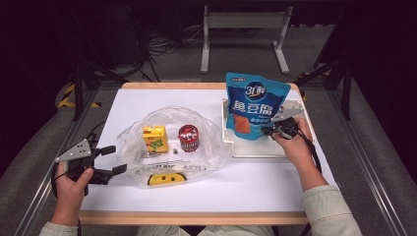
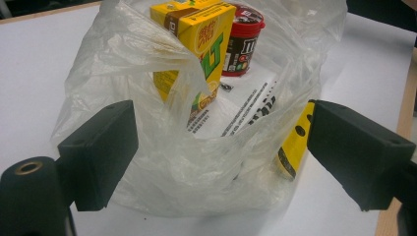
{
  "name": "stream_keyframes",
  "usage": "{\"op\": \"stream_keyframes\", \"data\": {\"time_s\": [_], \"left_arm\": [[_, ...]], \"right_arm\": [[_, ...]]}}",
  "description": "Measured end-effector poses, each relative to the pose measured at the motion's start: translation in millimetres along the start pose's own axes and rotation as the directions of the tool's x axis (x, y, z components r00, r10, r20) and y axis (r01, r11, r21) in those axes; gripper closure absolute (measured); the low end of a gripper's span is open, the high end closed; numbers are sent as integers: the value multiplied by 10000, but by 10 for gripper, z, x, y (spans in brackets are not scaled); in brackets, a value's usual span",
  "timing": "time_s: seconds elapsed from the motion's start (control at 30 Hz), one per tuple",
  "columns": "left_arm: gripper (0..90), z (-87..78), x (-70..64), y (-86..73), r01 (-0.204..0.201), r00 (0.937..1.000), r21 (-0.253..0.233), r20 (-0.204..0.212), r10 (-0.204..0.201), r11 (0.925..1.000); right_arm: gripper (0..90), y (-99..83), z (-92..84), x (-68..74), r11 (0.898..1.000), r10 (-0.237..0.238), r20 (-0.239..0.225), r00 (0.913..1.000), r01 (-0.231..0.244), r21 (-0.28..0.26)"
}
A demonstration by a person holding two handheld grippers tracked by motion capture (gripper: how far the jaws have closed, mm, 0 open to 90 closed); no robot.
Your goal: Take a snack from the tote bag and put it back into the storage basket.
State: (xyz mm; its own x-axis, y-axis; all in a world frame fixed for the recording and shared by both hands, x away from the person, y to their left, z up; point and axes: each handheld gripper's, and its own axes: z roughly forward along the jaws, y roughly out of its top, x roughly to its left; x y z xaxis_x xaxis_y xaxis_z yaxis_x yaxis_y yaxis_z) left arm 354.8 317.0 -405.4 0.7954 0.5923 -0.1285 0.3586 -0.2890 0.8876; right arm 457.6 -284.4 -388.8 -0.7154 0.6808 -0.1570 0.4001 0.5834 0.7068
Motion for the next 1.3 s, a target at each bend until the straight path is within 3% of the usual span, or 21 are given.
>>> {"op": "stream_keyframes", "data": {"time_s": [0.27, 0.5, 0.63, 0.7, 0.9, 1.23, 1.3], "left_arm": [[126, 0, 1, -1, 35, 10000, -4, 0, -35, 10000], [126, 0, 2, 2, 21, 10000, -6, 3, -21, 10000], [126, 2, -2, 4, 25, 10000, -33, 20, -25, 10000], [126, -1, 0, 2, 19, 10000, -2, -10, -19, 10000], [126, 1, -2, 3, -25, 10000, -1, 4, 25, 10000], [126, -4, -8, 2, 58, 10000, -3, -4, -58, 10000], [126, -8, -6, 1, 39, 10000, -29, -18, -39, 10000]], "right_arm": [[900, -20, 29, -2, 9999, 116, -12, 9999, -116, 9], [884, 42, -72, 78, 9992, 82, -532, 9986, -103, -392], [820, 131, -169, 152, 9963, 68, -928, 9957, -148, -849], [765, 187, -206, 203, 9929, 191, -1354, 9906, -347, -1138], [669, 358, -281, 338, 9863, 88, -1831, 9831, -387, -1605], [496, 649, -325, 555, 9780, -215, -2398, 9706, -293, -2064], [451, 739, -323, 626, 9770, -324, -2621, 9645, -247, -2117]]}}
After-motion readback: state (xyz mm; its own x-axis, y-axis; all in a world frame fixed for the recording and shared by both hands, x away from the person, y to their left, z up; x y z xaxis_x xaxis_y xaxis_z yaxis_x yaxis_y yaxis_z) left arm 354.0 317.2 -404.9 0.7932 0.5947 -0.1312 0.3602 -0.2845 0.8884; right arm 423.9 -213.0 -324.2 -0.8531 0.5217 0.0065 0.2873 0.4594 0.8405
